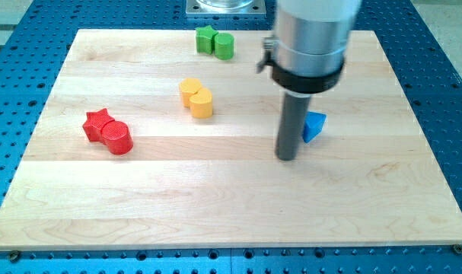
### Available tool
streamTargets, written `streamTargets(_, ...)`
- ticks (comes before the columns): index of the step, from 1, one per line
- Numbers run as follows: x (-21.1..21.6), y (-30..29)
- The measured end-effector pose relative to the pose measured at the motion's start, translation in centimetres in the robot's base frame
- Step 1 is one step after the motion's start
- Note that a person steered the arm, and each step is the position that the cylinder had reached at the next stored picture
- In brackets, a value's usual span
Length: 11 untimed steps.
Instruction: Move the triangle below the green circle
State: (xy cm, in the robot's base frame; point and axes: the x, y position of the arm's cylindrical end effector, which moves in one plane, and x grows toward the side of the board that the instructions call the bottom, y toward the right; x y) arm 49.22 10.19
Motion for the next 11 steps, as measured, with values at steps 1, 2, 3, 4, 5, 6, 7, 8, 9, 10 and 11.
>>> streamTargets(1,0.0,3.0)
streamTargets(2,-3.0,4.0)
streamTargets(3,-6.5,3.8)
streamTargets(4,-8.9,4.1)
streamTargets(5,-5.3,0.5)
streamTargets(6,-6.0,-0.8)
streamTargets(7,-12.1,-2.8)
streamTargets(8,-10.1,-2.2)
streamTargets(9,-8.4,-1.3)
streamTargets(10,-12.8,-7.7)
streamTargets(11,-13.3,-7.6)
